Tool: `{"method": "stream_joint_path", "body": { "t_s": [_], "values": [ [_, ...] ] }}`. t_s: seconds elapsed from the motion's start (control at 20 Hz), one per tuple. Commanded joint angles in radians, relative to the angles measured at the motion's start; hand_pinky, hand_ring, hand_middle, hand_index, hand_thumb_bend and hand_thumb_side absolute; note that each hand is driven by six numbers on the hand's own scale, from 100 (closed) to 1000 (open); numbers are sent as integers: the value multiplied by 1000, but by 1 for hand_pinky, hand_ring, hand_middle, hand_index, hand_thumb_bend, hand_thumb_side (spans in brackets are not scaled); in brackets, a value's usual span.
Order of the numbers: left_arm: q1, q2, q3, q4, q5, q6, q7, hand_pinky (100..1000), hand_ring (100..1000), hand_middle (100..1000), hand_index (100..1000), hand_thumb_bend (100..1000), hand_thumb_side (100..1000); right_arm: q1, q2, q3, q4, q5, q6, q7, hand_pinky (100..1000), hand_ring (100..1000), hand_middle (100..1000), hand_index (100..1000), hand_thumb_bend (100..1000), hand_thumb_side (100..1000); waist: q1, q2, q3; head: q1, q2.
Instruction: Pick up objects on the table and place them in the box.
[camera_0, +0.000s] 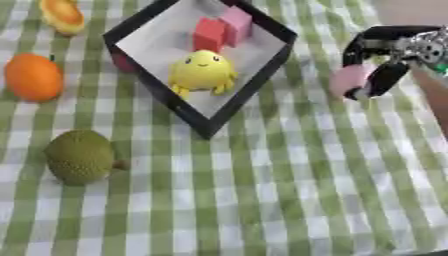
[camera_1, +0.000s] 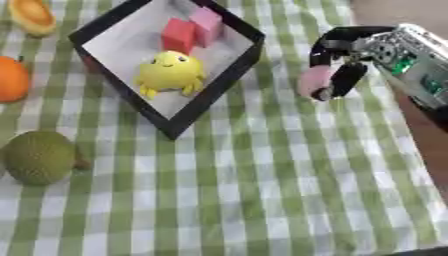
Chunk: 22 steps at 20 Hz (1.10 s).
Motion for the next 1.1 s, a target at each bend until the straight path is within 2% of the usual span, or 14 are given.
{"method": "stream_joint_path", "body": {
  "t_s": [0.05, 0.35, 0.6, 0.8, 1.1],
  "values": [
    [-7, 35, 9, -15, -3, -1, 3, 793, 850, 810, 807, 732, 705, -15, -63, -41, -95, -5, 18, -7, 783, 685, 497, 573, 367, 100, 4, -43, -3, 3, -2],
    [-8, 39, 7, -19, -5, -1, 1, 792, 850, 809, 807, 733, 705, -77, -92, -68, -235, -28, 41, 3, 783, 676, 494, 572, 349, 100, 0, -52, 2, -1, -2],
    [-11, 37, 5, -22, -5, -1, -1, 791, 850, 809, 807, 734, 705, -177, -77, -46, -255, -62, 32, 14, 781, 676, 497, 576, 343, 100, -3, -55, 12, -9, -2],
    [-21, 32, 0, -28, -5, -1, -8, 791, 850, 809, 808, 733, 704, -308, -23, 6, -243, -66, 38, 41, 781, 675, 502, 581, 336, 100, -1, -57, 24, -22, -2],
    [-41, 22, -10, -38, -5, 1, -20, 790, 850, 809, 807, 734, 704, -517, 114, 107, -107, -11, 25, 89, 781, 674, 505, 584, 312, 100, -3, -53, 46, -54, -2]
  ]
}}
